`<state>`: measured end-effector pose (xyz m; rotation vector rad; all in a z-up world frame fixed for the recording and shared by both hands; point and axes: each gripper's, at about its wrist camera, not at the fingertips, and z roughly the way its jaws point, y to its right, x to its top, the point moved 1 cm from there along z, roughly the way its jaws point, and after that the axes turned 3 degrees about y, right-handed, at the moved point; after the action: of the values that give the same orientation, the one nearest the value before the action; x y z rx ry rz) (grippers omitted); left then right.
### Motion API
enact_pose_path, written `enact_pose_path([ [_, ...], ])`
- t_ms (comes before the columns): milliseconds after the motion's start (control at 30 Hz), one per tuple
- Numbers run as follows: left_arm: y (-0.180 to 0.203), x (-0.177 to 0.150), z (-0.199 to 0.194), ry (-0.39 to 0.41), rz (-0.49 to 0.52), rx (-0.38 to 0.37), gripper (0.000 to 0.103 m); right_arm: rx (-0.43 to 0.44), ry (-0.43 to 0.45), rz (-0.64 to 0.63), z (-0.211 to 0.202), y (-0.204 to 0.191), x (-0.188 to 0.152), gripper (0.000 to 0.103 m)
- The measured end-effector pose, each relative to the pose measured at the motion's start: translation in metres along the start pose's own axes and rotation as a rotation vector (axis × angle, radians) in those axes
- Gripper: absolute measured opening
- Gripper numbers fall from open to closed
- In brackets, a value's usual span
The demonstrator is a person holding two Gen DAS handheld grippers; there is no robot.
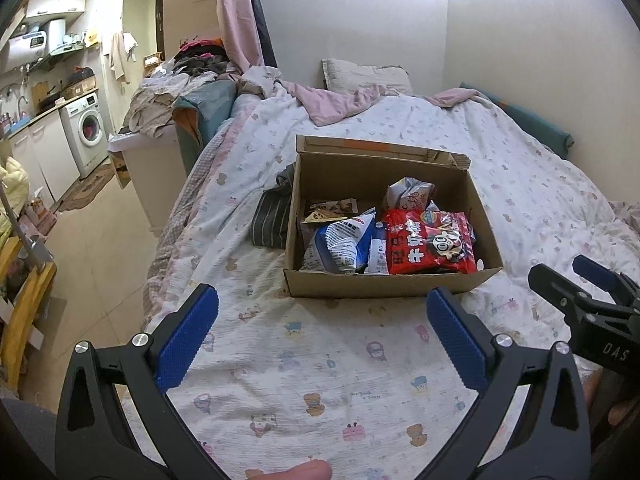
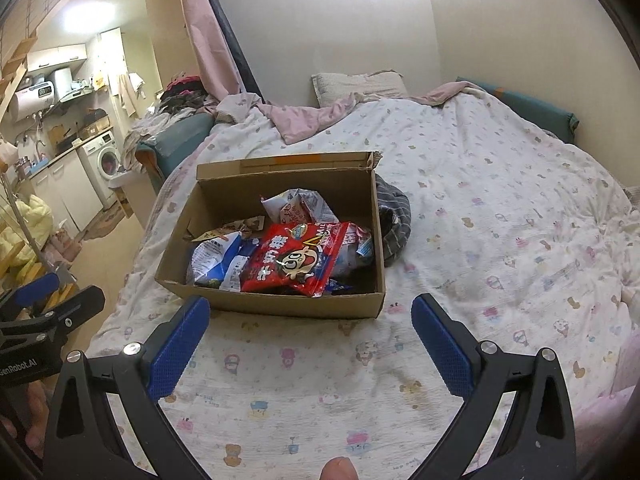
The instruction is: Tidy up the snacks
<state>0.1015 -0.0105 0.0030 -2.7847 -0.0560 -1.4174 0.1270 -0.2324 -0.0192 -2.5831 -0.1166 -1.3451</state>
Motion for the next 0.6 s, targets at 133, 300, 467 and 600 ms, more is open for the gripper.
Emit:
enact_pose_path([
  [133, 0.0005, -0.0001, 0.0006, -0.003, -0.001, 0.000, 0.103, 0.000, 0.002, 0.000, 0.0000, 0.0002, 0.0002, 0.103],
  [300, 0.0007, 0.0001, 0.0006, -0.001, 0.000, -0.001, 0.103, 0.001, 0.001, 0.000, 0.0000, 0.0004, 0.0000, 0.103],
  [467, 0.0002, 0.0003, 0.0007, -0.002, 0.000, -0.001, 0.103, 0.002, 0.002, 0.001, 0.0000, 0.0005, 0.0001, 0.103],
  [600, 0.0005, 0.0004, 0.0007, -0.001, 0.000, -0.001, 0.103, -0.002, 0.001, 0.001, 0.0003, 0.0008, 0.0002, 0.103],
])
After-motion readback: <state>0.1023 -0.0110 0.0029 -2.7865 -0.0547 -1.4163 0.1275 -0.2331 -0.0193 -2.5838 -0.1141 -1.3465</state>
